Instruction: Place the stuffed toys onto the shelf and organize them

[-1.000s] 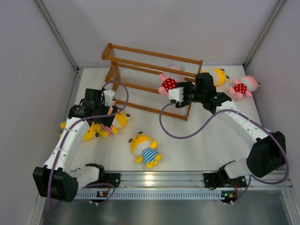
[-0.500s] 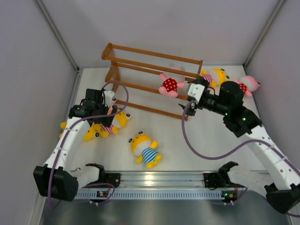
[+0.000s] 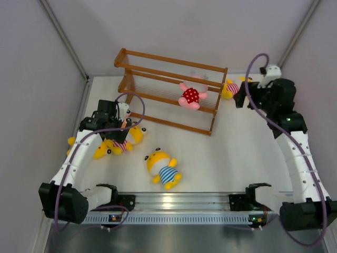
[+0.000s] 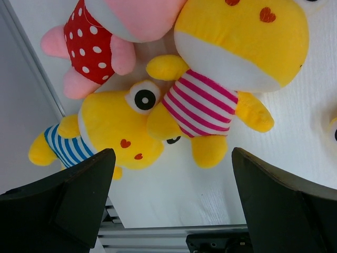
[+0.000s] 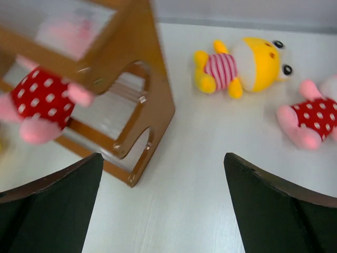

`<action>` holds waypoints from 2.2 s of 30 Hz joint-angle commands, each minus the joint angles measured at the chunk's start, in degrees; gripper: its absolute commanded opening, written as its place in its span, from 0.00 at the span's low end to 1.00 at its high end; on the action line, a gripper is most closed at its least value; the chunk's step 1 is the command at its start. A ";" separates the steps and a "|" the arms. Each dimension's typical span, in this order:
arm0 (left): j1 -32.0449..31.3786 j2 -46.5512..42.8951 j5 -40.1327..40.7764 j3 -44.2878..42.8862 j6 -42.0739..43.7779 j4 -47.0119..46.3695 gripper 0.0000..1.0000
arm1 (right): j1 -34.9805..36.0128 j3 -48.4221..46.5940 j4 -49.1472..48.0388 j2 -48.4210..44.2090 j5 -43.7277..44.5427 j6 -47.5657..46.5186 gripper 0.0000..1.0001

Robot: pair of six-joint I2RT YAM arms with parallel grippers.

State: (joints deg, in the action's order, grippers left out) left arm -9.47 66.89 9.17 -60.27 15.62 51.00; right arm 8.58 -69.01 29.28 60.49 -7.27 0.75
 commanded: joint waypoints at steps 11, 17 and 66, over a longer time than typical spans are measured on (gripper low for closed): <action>0.16 -1.94 -3.18 -0.89 2.31 0.76 0.98 | -33.80 -24.47 -9.77 41.34 -2.22 19.91 0.89; 0.07 -3.87 -11.88 -5.37 5.21 5.15 0.98 | -33.80 -45.41 -3.35 61.92 2.51 15.33 0.90; -54.76 21.79 -31.40 -53.11 32.08 8.95 0.96 | 8.46 -6.40 22.75 -7.31 19.30 31.49 0.00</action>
State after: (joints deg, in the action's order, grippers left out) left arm -62.52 88.09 -17.32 -111.66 39.40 62.04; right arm 13.28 -72.97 49.01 56.36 8.78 26.61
